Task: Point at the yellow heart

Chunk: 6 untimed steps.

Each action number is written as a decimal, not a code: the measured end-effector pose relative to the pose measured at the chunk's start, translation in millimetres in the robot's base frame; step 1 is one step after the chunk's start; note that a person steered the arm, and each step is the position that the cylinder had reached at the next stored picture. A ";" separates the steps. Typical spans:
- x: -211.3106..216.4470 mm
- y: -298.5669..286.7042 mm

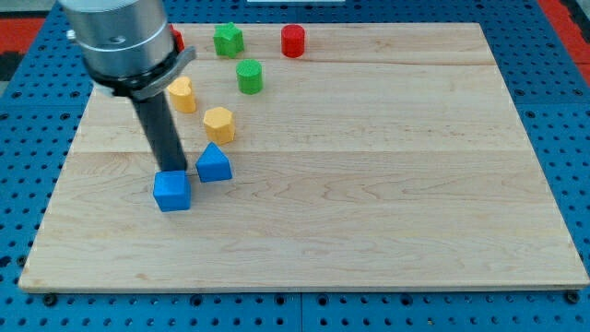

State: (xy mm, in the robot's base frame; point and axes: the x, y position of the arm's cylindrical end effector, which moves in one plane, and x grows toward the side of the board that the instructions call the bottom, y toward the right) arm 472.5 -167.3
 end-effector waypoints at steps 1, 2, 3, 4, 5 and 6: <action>-41.0 -54.1; -61.8 -59.3; -63.0 -59.3; -85.2 -65.2; -106.3 -46.3; -109.2 -10.4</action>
